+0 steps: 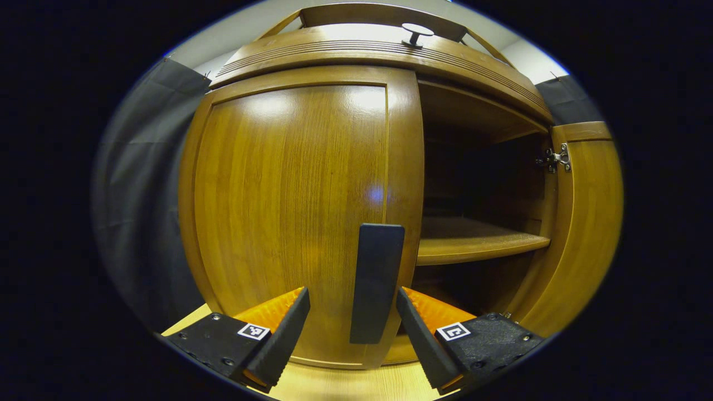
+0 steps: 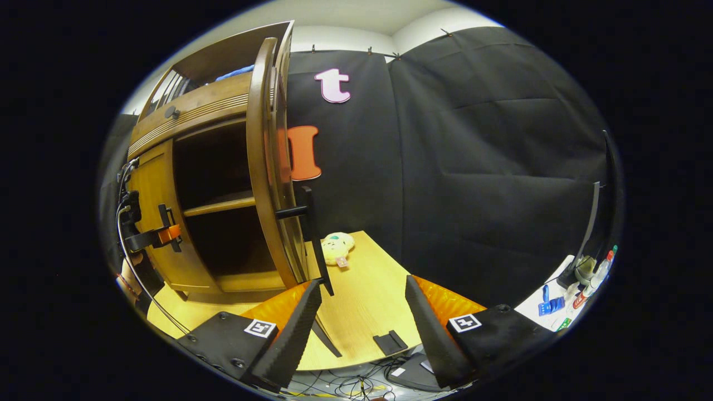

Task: Open the right door of the double-door shoe cabinet with the right hand, and open the left door with the left hand.

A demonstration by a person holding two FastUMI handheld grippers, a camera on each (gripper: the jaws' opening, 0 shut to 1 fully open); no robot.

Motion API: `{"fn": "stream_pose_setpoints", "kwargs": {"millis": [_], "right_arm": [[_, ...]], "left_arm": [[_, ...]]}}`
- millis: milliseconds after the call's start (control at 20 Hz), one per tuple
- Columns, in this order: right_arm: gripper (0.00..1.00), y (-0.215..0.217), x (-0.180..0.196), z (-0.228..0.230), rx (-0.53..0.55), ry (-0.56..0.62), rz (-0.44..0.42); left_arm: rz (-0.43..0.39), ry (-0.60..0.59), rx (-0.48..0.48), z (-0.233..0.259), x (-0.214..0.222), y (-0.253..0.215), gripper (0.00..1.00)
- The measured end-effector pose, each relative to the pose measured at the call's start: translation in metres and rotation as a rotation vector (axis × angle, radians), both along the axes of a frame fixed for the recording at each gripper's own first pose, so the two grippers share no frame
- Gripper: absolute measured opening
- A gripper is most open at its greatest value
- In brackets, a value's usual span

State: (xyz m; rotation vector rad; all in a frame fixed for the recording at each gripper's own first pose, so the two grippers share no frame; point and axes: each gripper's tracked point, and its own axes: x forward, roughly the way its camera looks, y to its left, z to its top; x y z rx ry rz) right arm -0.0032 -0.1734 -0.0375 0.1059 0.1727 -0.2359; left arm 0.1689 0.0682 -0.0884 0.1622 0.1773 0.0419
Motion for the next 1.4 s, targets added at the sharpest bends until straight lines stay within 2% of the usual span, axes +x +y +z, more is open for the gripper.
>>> {"fn": "stream_pose_setpoints", "kwargs": {"millis": [50,200,350,450,550,700,750,800,900,1000,1150,1300,1400], "right_arm": [[1.0,0.0,0.001,0.0,0.006,0.002,-0.004],[0.97,0.002,0.001,0.0,0.008,0.003,-0.008],[0.97,0.005,0.003,0.0,-0.003,0.001,-0.009],[0.97,0.004,0.002,0.001,-0.003,0.001,-0.016],[0.97,0.005,0.003,0.0,0.004,0.004,-0.018],[0.97,0.004,0.0,0.001,0.001,0.002,-0.028],[0.97,0.003,-0.002,0.003,-0.003,0.002,-0.031],[0.97,0.004,-0.003,0.003,-0.004,0.002,-0.033],[0.97,0.002,-0.005,0.003,-0.001,0.004,-0.038],[0.97,0.002,-0.007,0.002,-0.003,0.003,-0.044],[0.97,0.004,-0.014,0.004,-0.008,-0.005,-0.053],[0.97,0.014,-0.017,0.001,-0.005,-0.004,-0.031],[0.97,0.019,-0.021,-0.002,-0.007,0.005,-0.013]], "left_arm": [[-0.003,-0.001,0.001,0.001,0.0,0.0,0.9],[-0.012,-0.009,0.015,0.003,0.003,0.0,0.89],[-0.023,-0.011,0.012,0.004,0.004,-0.001,0.71],[-0.034,-0.007,0.006,0.003,0.004,-0.002,0.7],[-0.059,-0.003,-0.003,0.002,0.003,-0.011,0.61],[-0.062,-0.009,0.045,0.002,0.004,-0.009,0.34],[-0.061,-0.013,0.054,0.002,0.004,-0.006,0.31],[-0.065,-0.02,0.046,0.004,0.006,-0.007,0.35],[-0.072,-0.047,0.006,0.004,0.007,-0.013,0.28],[-0.074,-0.069,0.043,0.005,0.009,-0.01,0.22],[-0.05,-0.029,-0.002,0.001,0.004,-0.01,0.17],[-0.055,-0.013,0.003,0.001,0.0,-0.009,0.17],[-0.049,0.005,-0.027,-0.001,-0.004,-0.011,0.16]]}}
